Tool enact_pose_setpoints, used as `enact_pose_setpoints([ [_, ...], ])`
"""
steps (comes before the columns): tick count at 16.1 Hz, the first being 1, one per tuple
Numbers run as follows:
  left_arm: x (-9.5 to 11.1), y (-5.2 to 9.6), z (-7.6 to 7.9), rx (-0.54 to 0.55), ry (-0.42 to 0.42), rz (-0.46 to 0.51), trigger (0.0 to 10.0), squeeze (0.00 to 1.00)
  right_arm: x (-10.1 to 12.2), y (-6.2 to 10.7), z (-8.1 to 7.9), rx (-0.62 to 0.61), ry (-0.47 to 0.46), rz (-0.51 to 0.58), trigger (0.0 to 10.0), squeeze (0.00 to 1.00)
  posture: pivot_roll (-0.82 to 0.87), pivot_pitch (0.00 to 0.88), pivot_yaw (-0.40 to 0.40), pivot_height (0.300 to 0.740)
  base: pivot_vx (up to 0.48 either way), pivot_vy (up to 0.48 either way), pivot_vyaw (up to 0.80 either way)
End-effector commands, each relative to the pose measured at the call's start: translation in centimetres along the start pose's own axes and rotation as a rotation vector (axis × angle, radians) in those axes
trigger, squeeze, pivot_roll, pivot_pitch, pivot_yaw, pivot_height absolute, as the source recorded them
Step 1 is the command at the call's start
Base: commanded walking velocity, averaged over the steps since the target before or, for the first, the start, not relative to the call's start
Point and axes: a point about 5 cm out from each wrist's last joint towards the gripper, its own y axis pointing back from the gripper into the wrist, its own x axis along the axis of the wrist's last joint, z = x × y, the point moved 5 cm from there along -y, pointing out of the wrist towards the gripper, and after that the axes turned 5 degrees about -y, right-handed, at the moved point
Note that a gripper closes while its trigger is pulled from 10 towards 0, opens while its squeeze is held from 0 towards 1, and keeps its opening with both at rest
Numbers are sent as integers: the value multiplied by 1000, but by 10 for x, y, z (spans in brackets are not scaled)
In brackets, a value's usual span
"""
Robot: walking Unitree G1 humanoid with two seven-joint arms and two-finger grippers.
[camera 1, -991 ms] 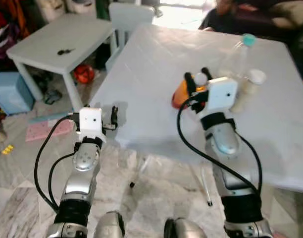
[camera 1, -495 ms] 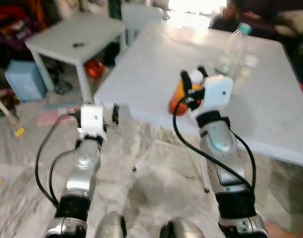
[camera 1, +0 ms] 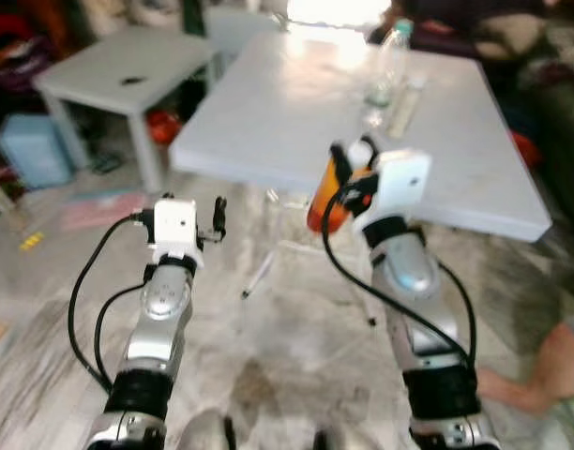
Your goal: Restocking fridge
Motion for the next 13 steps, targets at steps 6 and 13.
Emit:
enact_pose_setpoints([
  [6,-21,15,1,-32,-29,-54,10000,0,-39,23,10,-32,-21,-125,10000,0,-7,0,-7,740,0,0,366],
  [13,-20,20,-3,-63,-33,-58,10000,0,-37,24,1,-5,-10,-107,10000,0,5,26,9,740,0,0,800],
])
